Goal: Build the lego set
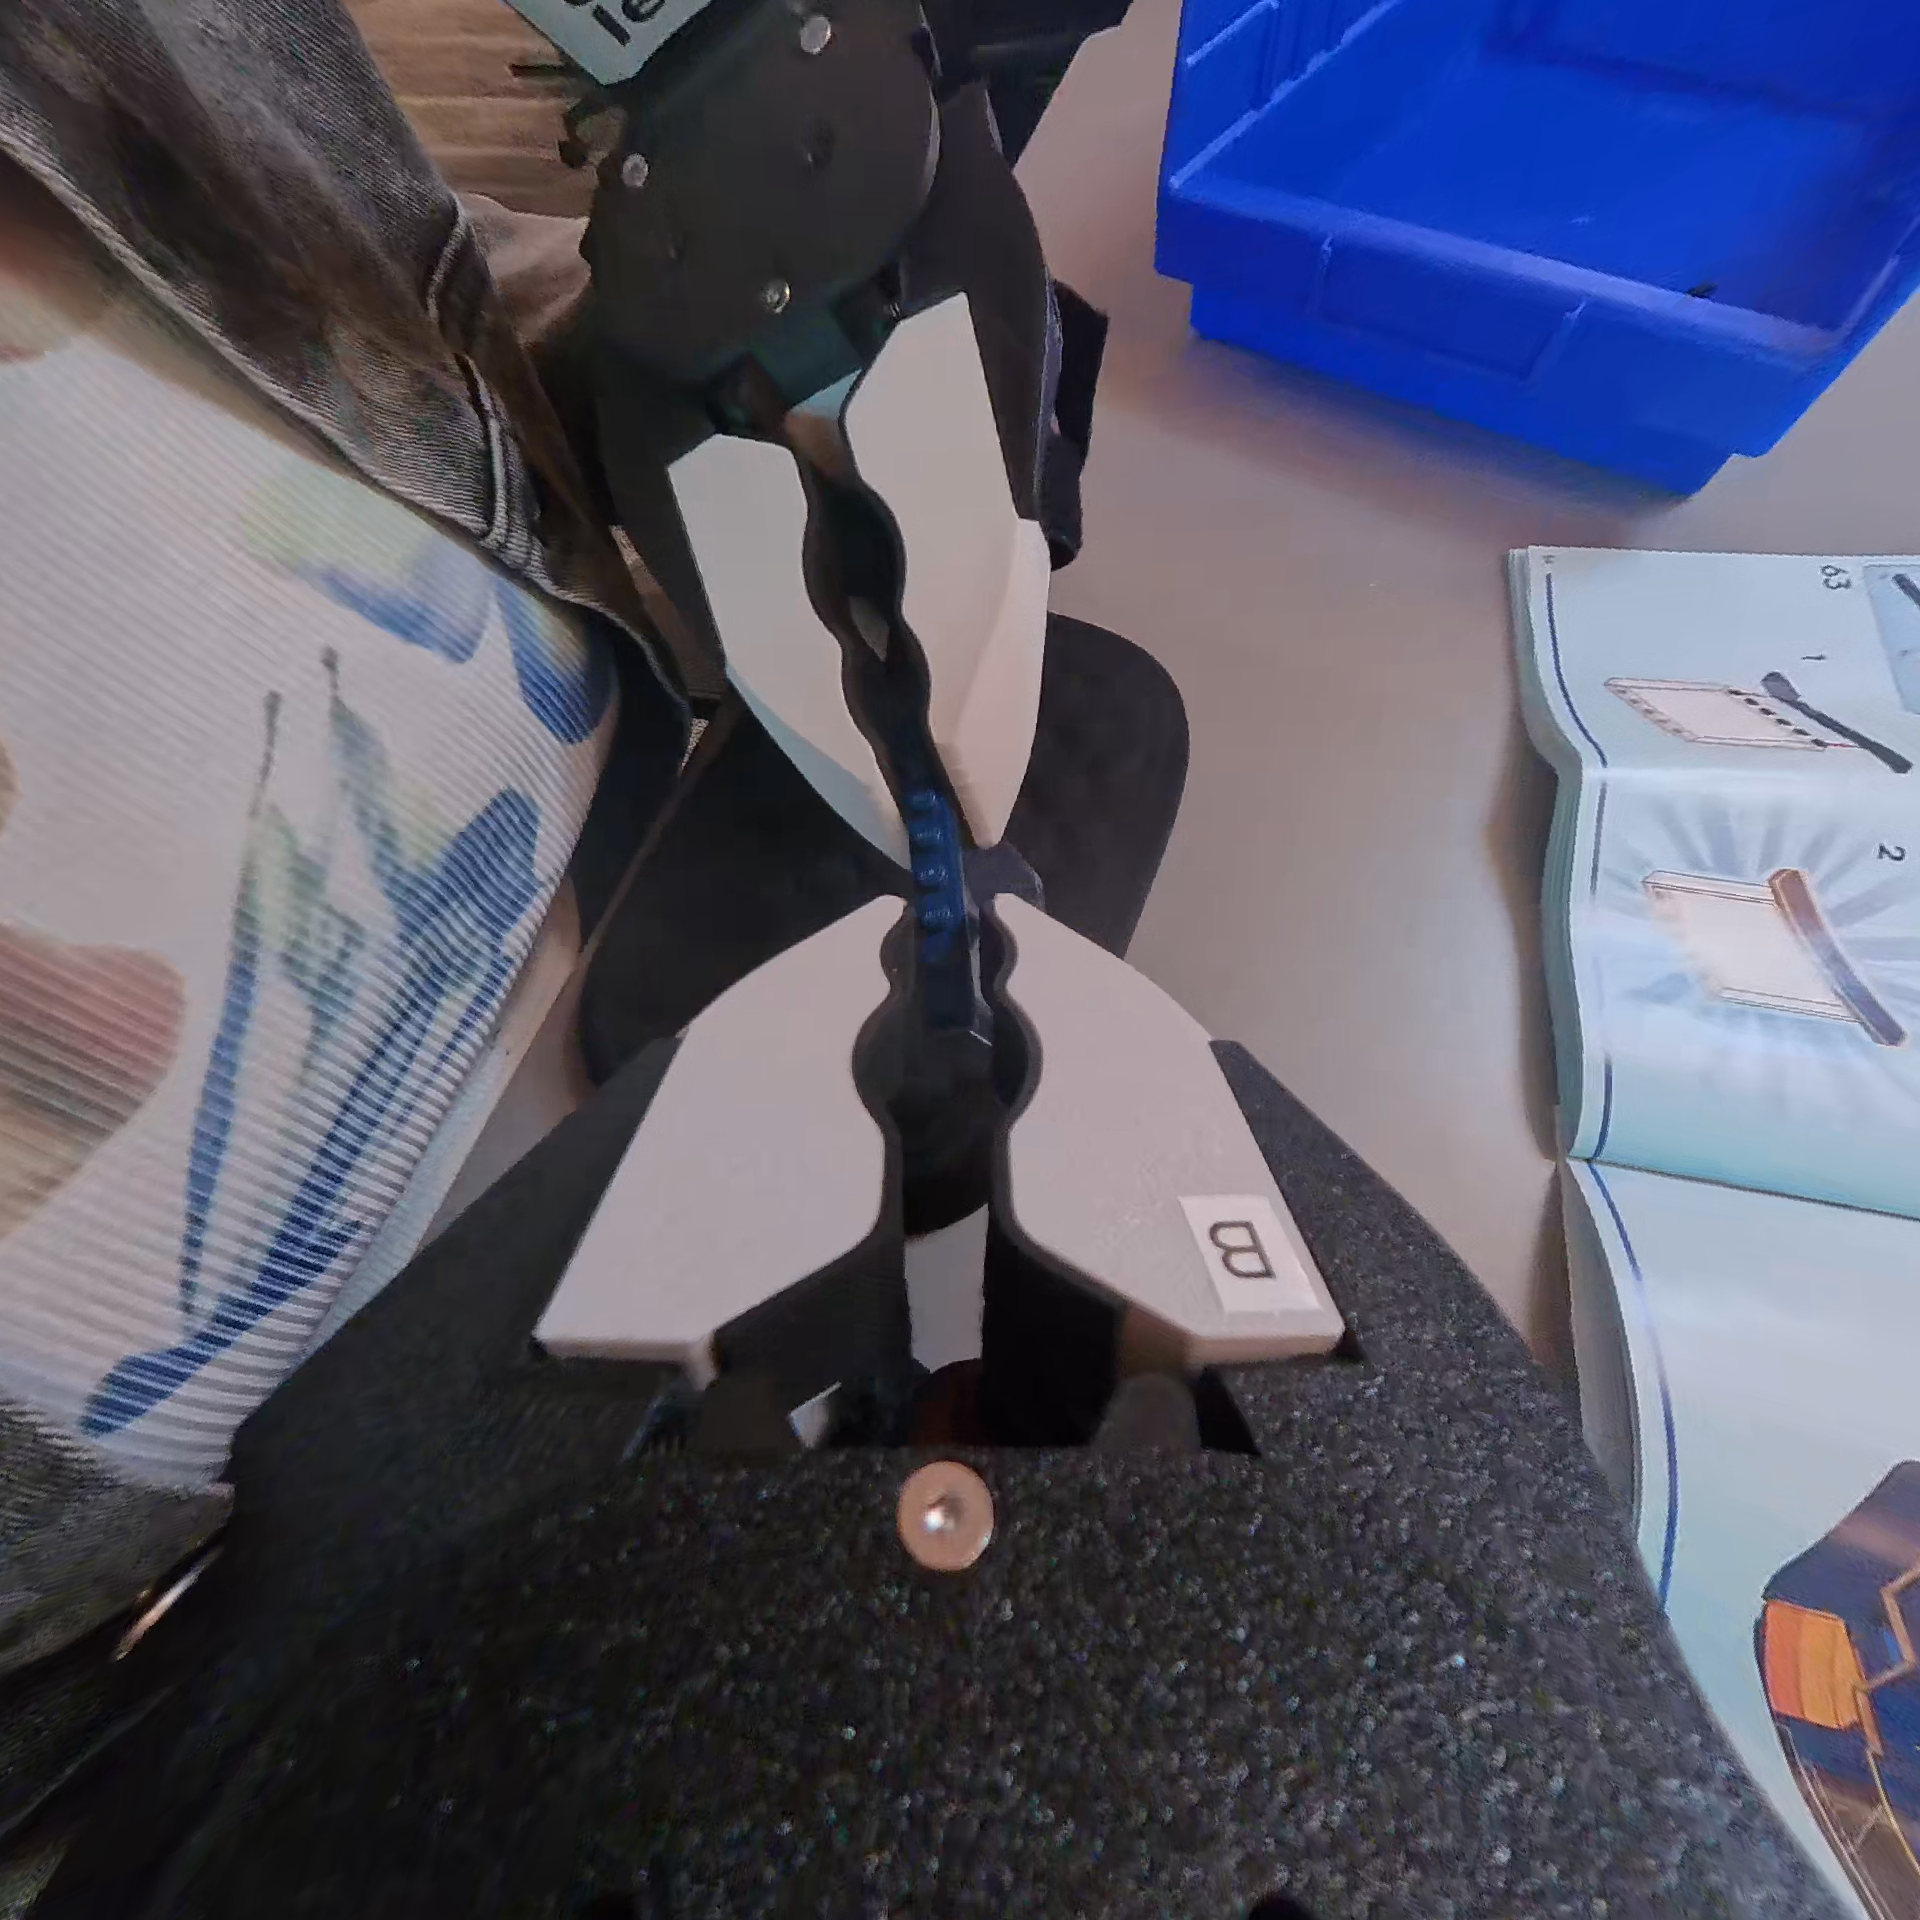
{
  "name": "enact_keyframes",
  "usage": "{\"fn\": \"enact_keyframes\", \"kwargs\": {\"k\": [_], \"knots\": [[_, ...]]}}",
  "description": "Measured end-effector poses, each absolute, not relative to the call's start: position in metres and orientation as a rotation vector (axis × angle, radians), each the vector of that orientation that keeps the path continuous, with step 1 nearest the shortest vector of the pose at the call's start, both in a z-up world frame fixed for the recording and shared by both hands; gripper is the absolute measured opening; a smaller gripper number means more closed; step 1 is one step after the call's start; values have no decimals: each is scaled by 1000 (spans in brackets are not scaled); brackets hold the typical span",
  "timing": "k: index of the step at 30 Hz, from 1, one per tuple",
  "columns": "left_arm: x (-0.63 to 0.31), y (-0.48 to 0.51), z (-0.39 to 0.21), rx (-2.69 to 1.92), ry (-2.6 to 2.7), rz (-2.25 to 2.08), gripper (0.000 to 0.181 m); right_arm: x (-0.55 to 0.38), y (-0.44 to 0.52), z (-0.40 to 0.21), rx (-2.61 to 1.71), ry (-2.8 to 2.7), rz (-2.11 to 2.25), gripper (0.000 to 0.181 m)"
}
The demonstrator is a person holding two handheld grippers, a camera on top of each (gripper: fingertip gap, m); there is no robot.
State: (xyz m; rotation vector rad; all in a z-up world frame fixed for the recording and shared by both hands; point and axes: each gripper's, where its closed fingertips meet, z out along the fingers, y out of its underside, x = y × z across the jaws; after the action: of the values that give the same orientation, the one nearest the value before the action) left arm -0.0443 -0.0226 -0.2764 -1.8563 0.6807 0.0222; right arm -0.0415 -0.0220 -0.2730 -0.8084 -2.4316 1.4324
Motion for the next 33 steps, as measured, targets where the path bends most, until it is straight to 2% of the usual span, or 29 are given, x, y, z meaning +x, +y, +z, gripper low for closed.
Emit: {"fn": "enact_keyframes", "kwargs": {"k": [12, 18, 33], "knots": [[-43, -30, -275, -1942, 444, -254, 7, -44, -27, -267, -813, -2442, 1353, 10], [-42, -31, -276, -1946, 465, -261, 8, -43, -27, -265, -648, -2372, 1228, 9], [-43, -32, -279, -1966, 487, -265, 7, -42, -27, -267, -598, -2417, 1217, 7]]}}
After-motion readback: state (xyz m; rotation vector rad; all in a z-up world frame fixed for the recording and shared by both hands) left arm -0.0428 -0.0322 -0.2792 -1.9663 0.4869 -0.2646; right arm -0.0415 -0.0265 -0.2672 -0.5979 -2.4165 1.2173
